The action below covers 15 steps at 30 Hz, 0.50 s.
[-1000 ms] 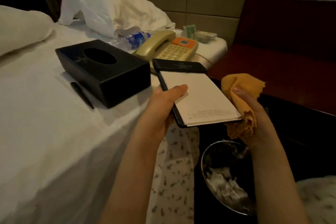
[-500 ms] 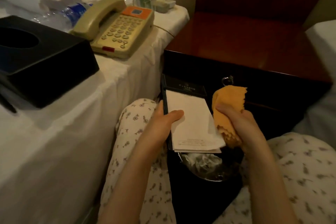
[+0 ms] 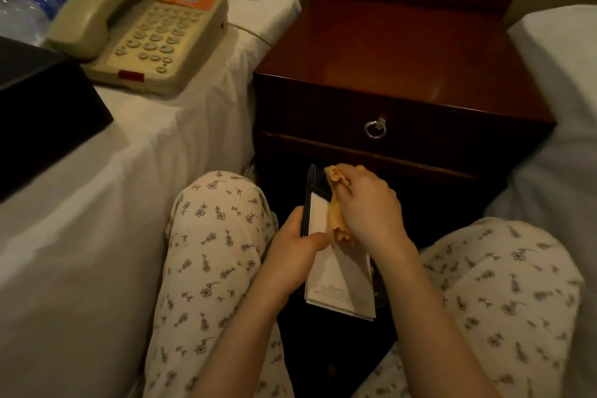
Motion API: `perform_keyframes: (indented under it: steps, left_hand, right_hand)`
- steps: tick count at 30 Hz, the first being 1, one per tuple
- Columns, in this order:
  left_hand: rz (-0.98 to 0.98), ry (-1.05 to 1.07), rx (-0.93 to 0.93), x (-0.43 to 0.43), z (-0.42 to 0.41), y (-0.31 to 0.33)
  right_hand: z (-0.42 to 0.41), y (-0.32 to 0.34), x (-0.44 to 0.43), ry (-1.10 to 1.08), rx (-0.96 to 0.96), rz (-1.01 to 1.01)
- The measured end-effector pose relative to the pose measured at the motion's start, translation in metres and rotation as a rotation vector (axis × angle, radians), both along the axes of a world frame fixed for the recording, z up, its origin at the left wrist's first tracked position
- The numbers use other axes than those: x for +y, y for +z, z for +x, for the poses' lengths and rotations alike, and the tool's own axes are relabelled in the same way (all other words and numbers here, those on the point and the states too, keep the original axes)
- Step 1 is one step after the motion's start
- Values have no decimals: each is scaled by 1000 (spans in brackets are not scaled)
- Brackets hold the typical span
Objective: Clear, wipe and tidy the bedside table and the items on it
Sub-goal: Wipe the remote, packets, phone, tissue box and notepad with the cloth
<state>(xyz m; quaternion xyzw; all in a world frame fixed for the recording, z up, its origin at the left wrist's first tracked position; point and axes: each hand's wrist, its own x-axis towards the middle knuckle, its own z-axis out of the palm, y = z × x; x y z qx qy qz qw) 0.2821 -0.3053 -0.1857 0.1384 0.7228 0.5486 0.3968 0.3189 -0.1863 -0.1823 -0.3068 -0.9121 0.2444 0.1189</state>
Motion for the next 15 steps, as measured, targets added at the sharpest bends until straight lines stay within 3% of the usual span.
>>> perform_keyframes:
  steps: [3,5,8,11,13,15]
  left_hand:
    - [33,28,33,-2,-6,-4]
    - [75,37,29,0,-8,-3]
    - [93,73,-21,0,-9,-5]
    - [63,67,-79,-3,-9,-9]
    - [85,74,-102,-5,-12,-12]
    - [111,63,-108,-5,-15,-10]
  right_hand:
    - [0,-3,6,-96,151,-70]
    - [-5,2,0,-15,248,-106]
    - [-8,-3,-11,68,106,-19]
    - [-1,-17,3,-114,3,-20]
    - [1,-19,13,-236,50,-41]
    - [-1,-15,14,-224,189,-75]
